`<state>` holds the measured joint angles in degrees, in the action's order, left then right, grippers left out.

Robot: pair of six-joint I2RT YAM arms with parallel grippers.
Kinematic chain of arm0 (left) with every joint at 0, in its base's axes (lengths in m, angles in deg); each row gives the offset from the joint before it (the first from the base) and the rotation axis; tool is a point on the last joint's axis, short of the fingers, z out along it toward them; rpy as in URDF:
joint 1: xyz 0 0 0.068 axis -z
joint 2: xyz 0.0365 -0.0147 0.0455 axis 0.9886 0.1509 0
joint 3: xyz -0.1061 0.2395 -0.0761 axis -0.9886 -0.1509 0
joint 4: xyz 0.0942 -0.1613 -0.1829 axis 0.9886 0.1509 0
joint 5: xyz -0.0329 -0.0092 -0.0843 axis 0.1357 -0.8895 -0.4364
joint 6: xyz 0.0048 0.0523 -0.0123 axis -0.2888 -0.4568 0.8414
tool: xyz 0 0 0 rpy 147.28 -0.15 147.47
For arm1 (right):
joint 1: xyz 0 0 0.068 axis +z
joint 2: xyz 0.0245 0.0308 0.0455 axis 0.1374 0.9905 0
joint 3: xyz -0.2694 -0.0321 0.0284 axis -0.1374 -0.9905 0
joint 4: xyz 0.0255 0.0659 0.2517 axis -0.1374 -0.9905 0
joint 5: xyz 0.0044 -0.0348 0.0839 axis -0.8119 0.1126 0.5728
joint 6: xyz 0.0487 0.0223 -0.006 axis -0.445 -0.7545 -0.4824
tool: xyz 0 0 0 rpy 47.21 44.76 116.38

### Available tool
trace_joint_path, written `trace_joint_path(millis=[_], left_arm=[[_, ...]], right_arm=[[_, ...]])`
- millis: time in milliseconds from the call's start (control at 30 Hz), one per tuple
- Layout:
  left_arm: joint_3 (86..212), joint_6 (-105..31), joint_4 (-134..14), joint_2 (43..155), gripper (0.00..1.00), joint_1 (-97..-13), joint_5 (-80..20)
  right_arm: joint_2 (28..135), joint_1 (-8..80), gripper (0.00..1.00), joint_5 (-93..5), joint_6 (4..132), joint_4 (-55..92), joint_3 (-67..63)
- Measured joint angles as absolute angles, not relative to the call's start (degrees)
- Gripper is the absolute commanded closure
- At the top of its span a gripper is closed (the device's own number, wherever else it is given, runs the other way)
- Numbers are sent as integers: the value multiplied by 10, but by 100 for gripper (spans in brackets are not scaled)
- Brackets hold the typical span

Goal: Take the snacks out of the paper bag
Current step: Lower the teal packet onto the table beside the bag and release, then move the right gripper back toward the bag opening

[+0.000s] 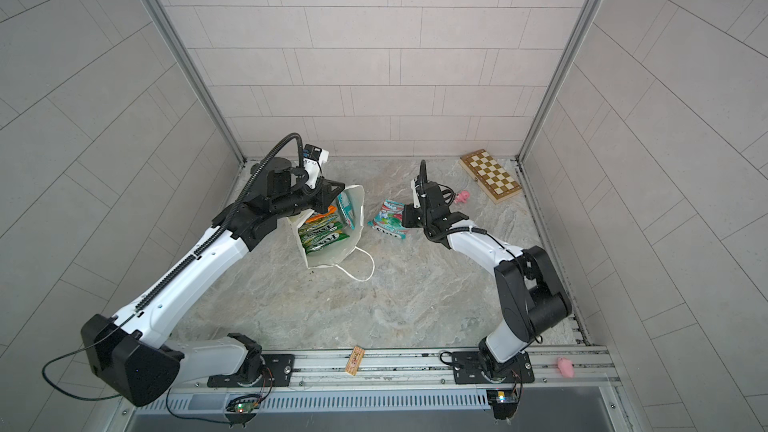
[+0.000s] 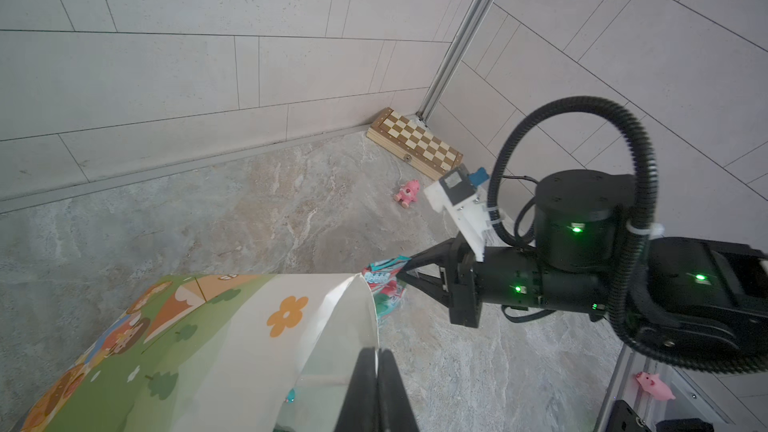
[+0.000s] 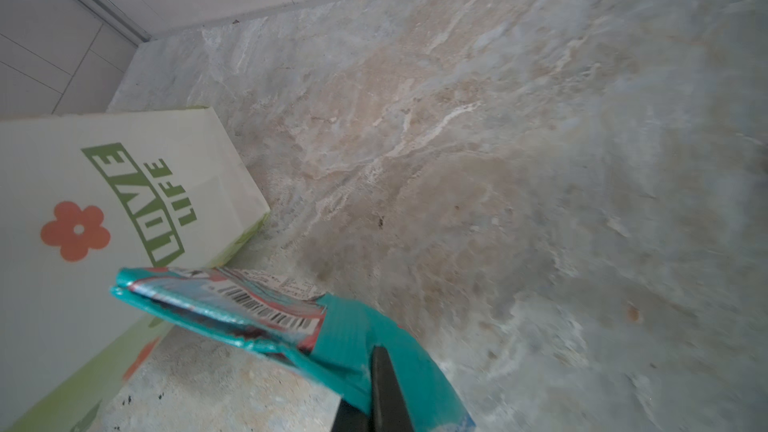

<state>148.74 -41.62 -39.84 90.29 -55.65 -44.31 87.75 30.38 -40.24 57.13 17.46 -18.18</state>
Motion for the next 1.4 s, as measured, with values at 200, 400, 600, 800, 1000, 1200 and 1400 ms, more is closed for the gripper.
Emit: trace_joint_path(millis=[200,400,600,800,1000,1200,1400], left_arm=[[1487,-416,-398,904,100,-553,-444],[1487,-416,-398,904,100,-551,-443],[1487,-416,-398,904,100,-551,-443],[1487,-416,-398,904,100,-551,-443],[1487,-416,-398,905,100,-551,-443],[1487,-416,-398,905,100,-548,-443],[1487,-416,-398,905,100,-548,-443]], right_arm=[[987,281,100,-352,529,229,-110],[1054,239,100,-327,488,252,-74],[1096,203,100,-323,461,258,-51],[1110,193,77,-333,449,252,-47],[1110,191,52,-357,459,232,-45],[1054,191,48,-378,482,218,-81],[924,198,47,-385,523,209,-134]])
